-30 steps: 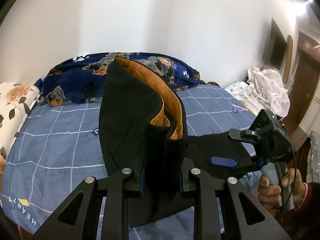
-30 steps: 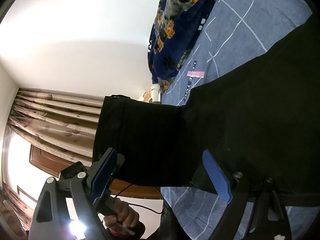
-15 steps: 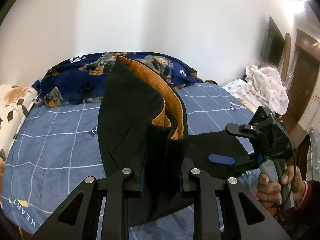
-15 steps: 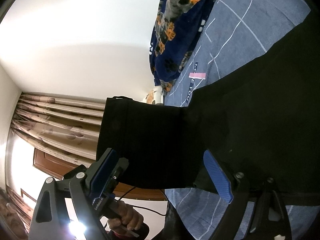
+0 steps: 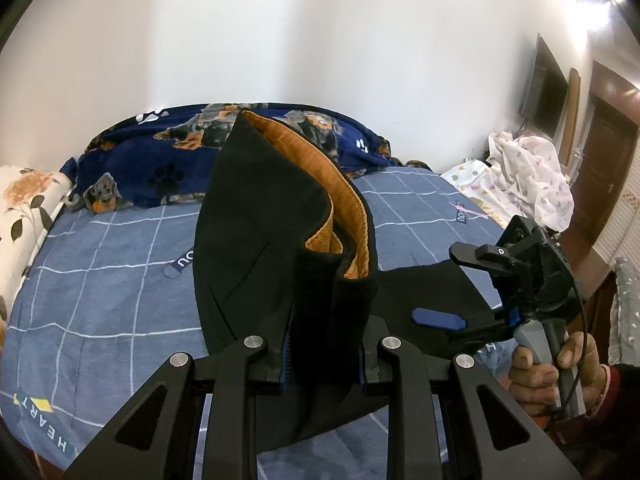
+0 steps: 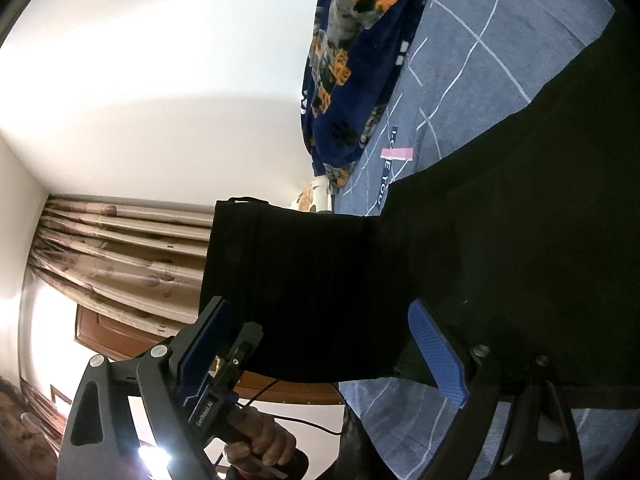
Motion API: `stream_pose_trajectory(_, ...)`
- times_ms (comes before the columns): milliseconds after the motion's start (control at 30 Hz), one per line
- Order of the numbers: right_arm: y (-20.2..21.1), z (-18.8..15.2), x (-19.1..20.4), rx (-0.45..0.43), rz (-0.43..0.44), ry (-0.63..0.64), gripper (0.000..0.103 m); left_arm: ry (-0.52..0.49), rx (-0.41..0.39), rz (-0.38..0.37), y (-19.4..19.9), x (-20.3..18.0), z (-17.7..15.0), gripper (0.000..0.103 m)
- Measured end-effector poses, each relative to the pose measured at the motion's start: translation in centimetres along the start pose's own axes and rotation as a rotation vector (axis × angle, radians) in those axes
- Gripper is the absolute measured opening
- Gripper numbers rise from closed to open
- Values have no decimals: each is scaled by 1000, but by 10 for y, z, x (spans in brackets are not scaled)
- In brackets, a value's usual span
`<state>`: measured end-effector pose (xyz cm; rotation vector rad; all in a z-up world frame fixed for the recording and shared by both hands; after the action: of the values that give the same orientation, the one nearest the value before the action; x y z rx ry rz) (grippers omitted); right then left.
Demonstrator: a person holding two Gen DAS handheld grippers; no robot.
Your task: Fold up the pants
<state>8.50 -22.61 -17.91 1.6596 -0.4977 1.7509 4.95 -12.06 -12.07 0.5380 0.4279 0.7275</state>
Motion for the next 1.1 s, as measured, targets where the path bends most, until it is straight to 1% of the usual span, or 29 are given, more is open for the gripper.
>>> stream_pose_trajectory(800, 4, 5, 1, -19, 32, -23, 92, -20, 10, -32, -3, -19, 1, 24)
stream_pose_trajectory(1000, 17, 16, 2, -60, 40, -32, 94, -27, 14, -40, -6, -22, 3, 24)
stream_pose_trajectory(1100, 19, 18, 1, -64, 42, -37, 94, -36, 21, -48, -9, -25, 3, 24)
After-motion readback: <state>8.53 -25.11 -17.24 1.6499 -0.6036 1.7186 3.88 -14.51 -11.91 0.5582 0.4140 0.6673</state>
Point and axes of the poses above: each gripper's, at about its wrist camera, not at the fingertips, and y roughly against the way its jaws point, x to its left, z to its top, the point moved 10 cm from there along -y, roughly the way its jaws point, and after that the axes turned 3 degrees about -z, right-handed, at the moved point
